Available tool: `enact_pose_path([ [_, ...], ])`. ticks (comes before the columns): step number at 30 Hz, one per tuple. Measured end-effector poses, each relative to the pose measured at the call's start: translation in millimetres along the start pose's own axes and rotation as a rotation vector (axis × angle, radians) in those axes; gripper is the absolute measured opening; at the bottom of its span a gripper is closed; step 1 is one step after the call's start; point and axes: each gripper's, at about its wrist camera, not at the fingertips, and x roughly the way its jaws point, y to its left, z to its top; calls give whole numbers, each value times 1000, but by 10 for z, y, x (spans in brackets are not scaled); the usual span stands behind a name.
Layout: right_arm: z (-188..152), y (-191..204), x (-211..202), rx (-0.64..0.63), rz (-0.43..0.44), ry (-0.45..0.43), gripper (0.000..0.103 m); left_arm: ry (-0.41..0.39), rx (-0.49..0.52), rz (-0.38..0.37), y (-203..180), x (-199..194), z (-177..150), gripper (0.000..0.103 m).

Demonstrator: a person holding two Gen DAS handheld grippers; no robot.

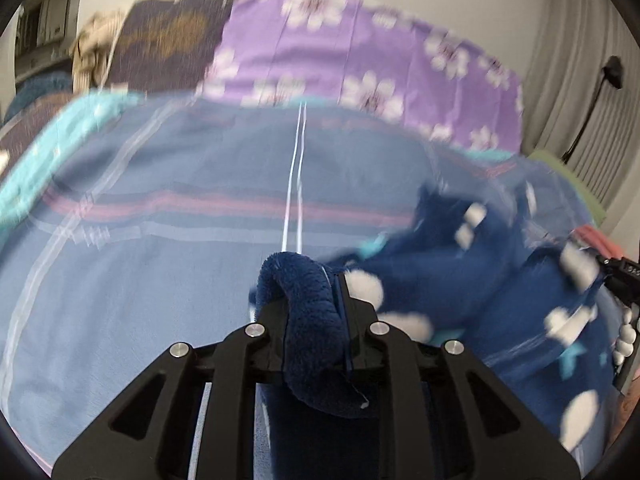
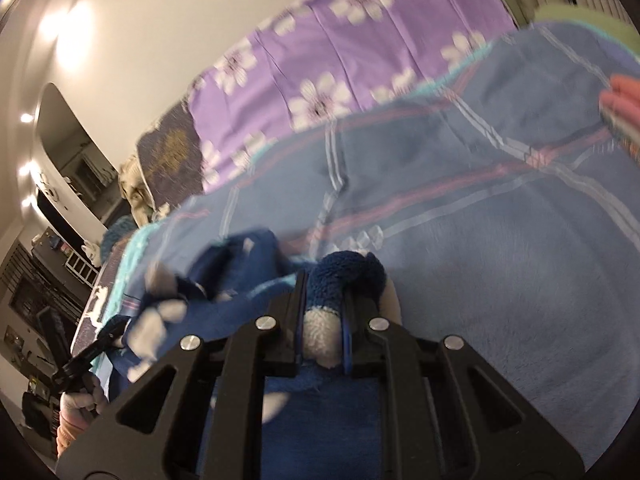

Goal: Fold small clothes
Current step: 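Fold the held leg ends toward the collar with both grippers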

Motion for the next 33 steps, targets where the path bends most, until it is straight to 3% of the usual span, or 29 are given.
enact_pose_path([
  [6,-49,66,-33,-62,9,-8,20,-36,-26,-56,90,-86,-47,23],
  [9,-89,162,-165,-125,15,-7,43,-64,-26,-55,107,-266,-57,38],
  [10,-118,197,-232,-152,21,-7,44,-96,-34,-47,120,-374,-48,50],
  [14,-271,338,-452,-324,-55,-1,49,-179,-14,-42,202,-785,-101,54],
  [18,-337,317,-385,-408,-165,46,52,-119,115,19,168,-791,-223,55],
  [23,-329,325,-109,-466,-211,126,52,-21,245,87,54,-440,-192,55],
  [26,-120,357,103,-447,-201,123,52,-4,258,51,1,-218,57,55],
  [28,128,257,253,-337,-158,117,52,6,196,-51,53,-115,220,55],
  [29,215,196,304,-287,-151,114,52,10,107,-119,154,-37,348,55],
  [33,455,-210,519,-17,-97,137,50,46,-170,-164,595,225,520,45],
])
